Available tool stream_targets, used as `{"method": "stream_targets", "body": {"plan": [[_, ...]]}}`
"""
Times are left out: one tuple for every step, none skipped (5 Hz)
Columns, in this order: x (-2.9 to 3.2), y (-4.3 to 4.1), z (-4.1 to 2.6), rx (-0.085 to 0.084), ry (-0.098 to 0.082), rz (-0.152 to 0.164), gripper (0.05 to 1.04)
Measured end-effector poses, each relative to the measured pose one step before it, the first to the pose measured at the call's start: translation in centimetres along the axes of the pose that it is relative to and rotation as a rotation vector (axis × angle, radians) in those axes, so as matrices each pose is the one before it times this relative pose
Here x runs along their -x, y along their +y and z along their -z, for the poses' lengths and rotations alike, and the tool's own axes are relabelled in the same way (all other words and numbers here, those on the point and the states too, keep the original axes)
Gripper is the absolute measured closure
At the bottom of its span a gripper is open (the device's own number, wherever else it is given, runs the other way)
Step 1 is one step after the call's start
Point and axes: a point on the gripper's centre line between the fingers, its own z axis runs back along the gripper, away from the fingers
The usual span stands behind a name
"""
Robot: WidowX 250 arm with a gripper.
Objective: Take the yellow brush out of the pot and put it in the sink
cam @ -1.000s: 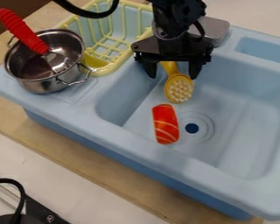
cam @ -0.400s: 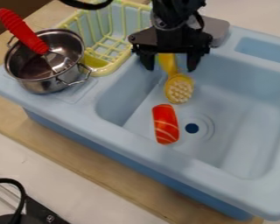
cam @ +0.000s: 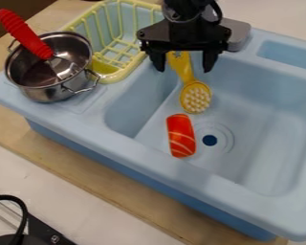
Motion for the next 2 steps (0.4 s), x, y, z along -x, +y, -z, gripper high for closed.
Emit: {"method": "stream_targets", "body": {"plan": [[0.75,-0.463,-0.373,-0.0187,0.0362,0.0234,0.084],[1.07,-0.254,-0.549,-0.0588,0.0375,0.034,0.084]]}}
